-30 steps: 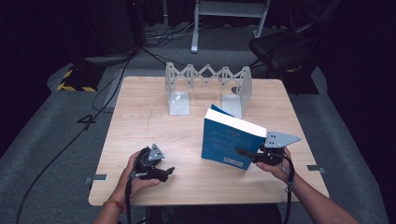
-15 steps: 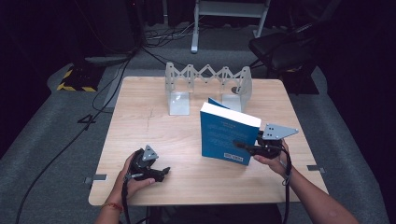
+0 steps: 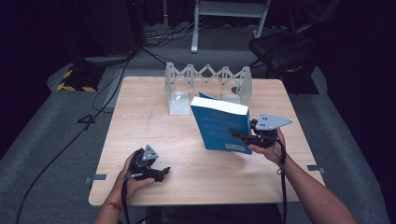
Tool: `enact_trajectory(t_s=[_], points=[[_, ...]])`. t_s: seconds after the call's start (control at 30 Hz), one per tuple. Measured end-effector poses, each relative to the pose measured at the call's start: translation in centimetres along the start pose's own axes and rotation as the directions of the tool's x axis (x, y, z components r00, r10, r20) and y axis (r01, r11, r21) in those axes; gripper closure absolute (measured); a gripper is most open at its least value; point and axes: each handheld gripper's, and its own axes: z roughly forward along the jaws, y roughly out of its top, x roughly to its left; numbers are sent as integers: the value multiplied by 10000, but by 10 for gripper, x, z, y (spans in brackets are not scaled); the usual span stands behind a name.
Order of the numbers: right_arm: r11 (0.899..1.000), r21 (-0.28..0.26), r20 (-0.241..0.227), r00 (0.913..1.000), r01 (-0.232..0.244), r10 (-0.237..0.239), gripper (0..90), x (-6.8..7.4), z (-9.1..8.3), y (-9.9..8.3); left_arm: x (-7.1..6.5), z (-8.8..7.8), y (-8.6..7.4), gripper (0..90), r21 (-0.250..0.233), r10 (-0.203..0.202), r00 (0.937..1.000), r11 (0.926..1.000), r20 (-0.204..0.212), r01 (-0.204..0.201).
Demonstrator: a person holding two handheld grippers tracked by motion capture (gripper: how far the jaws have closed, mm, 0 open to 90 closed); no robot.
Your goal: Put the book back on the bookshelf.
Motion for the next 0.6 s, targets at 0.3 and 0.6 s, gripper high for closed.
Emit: enact_trajectory(t_s=[0.3,0.6], points=[[9999,-171,1283,9917,1,21,622,-30,1,26,1,0,0,141,2,48,9999,10000,92,-48],[9999,-155,2341,9722,-45,80,621,-65,2,48,1,-1,-1,141,-8,111,9999,9999,117,-111]])
